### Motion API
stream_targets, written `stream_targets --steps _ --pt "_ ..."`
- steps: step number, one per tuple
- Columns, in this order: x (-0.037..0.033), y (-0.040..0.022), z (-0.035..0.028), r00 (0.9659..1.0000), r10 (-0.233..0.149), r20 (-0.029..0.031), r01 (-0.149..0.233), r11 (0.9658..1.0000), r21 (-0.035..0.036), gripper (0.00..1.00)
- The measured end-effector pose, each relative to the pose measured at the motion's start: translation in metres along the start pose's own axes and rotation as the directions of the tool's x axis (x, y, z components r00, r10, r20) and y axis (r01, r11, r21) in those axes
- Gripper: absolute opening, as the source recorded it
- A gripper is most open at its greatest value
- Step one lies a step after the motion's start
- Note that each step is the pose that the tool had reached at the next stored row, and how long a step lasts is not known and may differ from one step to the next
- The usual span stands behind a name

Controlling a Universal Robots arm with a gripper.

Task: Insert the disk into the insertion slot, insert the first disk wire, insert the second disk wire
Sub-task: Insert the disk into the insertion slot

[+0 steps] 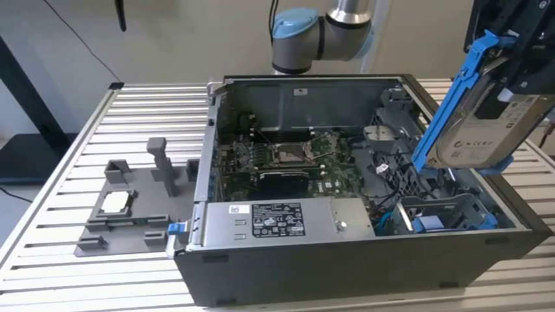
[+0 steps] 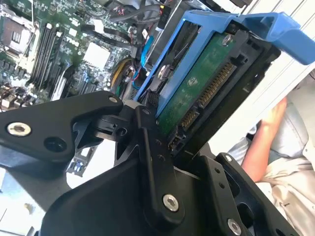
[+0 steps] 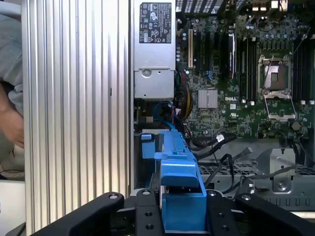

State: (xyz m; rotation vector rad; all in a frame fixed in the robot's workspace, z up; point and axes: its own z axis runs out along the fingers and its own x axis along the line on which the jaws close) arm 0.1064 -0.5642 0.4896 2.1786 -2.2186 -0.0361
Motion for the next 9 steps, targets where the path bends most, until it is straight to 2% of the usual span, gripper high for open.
stream_targets --steps 9 --pt "0.0000 -0.0001 0.0031 1.0000 0.000 0.0000 0.000 1.0000 0.0035 0.33"
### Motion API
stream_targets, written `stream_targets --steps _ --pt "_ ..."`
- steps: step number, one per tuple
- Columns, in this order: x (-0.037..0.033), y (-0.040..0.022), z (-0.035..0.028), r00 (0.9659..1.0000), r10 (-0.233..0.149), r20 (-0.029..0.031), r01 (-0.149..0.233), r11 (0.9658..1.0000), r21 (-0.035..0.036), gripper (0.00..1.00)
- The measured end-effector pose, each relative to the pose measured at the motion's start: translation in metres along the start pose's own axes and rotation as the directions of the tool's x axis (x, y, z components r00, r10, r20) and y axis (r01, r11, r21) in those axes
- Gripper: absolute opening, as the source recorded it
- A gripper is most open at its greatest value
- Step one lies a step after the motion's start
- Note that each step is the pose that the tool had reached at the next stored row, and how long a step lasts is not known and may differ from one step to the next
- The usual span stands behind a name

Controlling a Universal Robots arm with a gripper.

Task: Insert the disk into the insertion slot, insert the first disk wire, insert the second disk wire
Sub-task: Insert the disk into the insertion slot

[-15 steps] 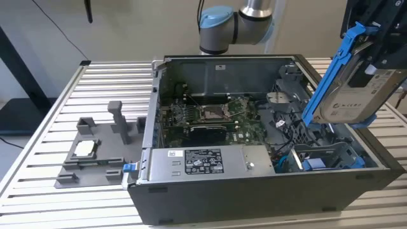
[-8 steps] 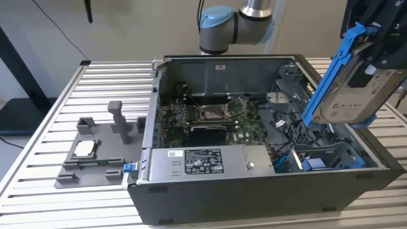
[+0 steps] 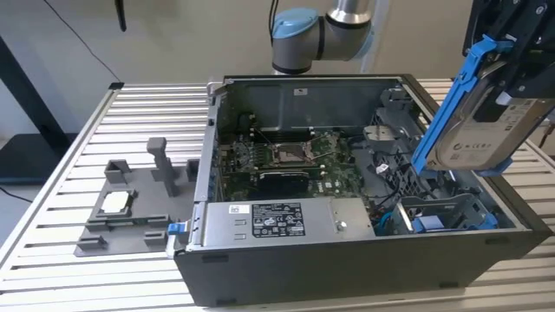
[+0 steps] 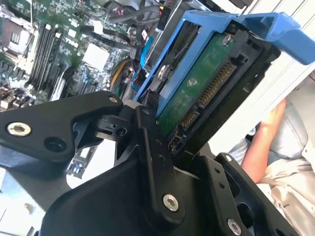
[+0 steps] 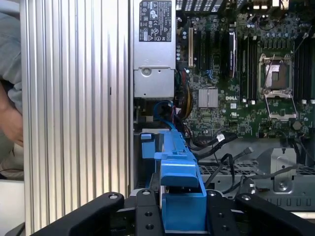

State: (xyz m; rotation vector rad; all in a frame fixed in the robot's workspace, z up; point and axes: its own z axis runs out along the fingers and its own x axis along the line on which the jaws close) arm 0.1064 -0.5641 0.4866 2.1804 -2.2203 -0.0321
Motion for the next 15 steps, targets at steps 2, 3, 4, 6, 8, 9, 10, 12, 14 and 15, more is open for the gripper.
stream_targets --steps 2,3,4,6,8,9,10,12,14,15 --pt "0.0000 0.0001 0.0003 1.0000 0.000 -0.0002 0.000 1.0000 0.0002 0.33" --pt "0.0000 0.0000 0.0006 1.0000 0.000 0.0000 0.000 1.0000 0.0003 0.33" --pt "0.0000 0.0000 0.0006 1.0000 0.000 -0.0001 0.000 1.0000 0.0002 0.33" --pt "0.0000 0.0000 0.0006 1.0000 0.000 -0.0001 0.000 1.0000 0.0003 0.33" --pt "0.0000 0.0000 0.0006 1.0000 0.000 0.0000 0.000 1.0000 0.0002 0.33" --pt "0.0000 0.0000 0.0007 1.0000 0.000 -0.0001 0.000 1.0000 0.0003 0.33" --pt "0.0000 0.0001 0.0007 1.0000 0.000 -0.0001 0.000 1.0000 0.0003 0.33" --pt "-0.0002 0.0010 0.0008 1.0000 0.001 0.0001 -0.001 1.0000 0.0002 0.33" --pt "-0.0005 0.0024 0.0007 1.0000 0.001 -0.0001 -0.001 1.0000 0.0002 0.33" --pt "-0.0005 0.0031 0.0008 1.0000 0.001 0.0001 -0.001 1.0000 0.0003 0.33"
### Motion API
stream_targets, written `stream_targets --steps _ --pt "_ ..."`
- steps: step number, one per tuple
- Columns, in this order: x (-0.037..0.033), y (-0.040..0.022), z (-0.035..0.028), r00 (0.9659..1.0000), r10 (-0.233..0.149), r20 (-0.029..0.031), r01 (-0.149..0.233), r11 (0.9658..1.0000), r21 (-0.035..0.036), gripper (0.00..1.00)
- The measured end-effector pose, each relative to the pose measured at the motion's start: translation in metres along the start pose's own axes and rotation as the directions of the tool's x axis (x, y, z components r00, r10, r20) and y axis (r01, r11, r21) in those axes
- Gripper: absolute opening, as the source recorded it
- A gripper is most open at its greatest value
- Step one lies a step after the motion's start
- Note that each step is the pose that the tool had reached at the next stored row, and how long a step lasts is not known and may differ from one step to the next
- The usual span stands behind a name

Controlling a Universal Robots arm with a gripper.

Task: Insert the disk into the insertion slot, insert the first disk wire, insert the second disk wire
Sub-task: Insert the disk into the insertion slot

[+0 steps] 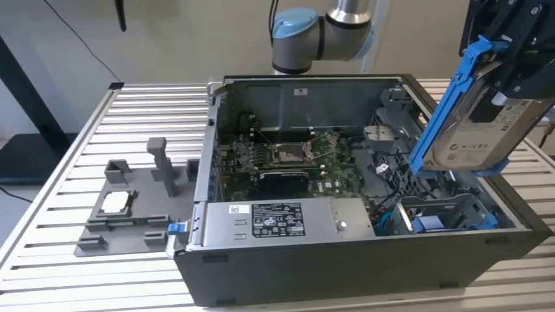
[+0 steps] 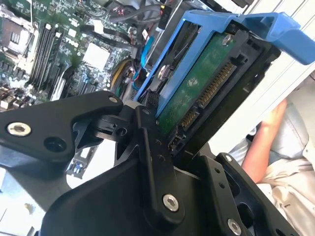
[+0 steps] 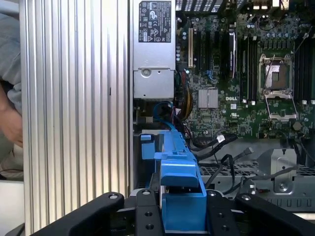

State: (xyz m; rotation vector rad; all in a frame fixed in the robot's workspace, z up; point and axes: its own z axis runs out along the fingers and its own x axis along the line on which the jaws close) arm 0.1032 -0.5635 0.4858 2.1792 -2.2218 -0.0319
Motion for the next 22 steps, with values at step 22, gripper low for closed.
stream_targets --steps 22 --pt "0.0000 0.0075 0.0011 1.0000 0.003 0.0000 -0.003 1.0000 0.0002 0.33"
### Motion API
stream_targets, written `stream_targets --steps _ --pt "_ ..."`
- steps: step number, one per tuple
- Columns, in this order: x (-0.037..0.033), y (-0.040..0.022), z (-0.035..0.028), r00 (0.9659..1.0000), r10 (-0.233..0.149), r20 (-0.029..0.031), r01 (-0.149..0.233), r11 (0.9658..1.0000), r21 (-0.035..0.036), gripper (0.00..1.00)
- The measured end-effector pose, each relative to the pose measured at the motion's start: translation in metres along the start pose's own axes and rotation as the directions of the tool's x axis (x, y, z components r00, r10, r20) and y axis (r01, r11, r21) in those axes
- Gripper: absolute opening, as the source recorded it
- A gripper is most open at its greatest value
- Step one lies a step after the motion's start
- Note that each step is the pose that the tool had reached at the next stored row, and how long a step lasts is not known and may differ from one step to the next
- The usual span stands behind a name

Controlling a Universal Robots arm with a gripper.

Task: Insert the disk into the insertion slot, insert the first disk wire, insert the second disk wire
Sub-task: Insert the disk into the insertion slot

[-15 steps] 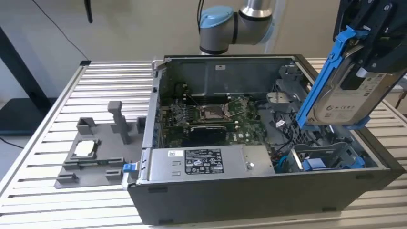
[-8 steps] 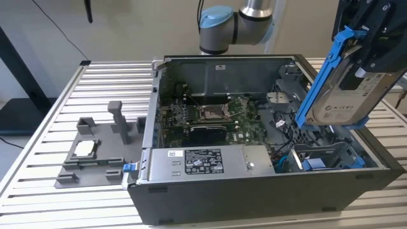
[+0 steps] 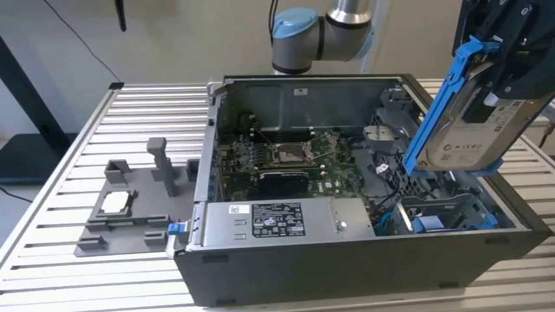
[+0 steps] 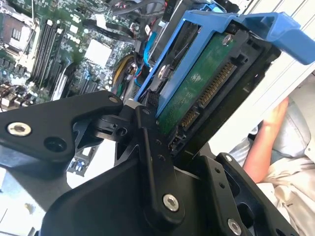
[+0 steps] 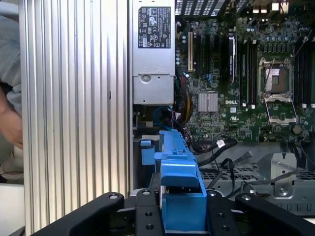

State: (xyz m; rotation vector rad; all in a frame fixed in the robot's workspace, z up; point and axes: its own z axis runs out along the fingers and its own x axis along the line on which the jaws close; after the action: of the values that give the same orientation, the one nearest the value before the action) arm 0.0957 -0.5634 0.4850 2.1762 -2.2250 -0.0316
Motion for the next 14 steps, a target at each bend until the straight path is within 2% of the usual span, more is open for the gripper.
stream_targets --steps 5,11,14 --pt "0.0007 -0.0007 0.0052 1.0000 -0.006 -0.0004 0.006 1.0000 0.0020 0.33" --pt "0.0006 -0.0057 0.0130 0.9993 -0.037 -0.0013 0.037 0.9993 0.0022 0.33" --pt "0.0005 -0.0071 0.0146 0.9990 -0.045 -0.0018 0.045 0.9990 0.0022 0.33"
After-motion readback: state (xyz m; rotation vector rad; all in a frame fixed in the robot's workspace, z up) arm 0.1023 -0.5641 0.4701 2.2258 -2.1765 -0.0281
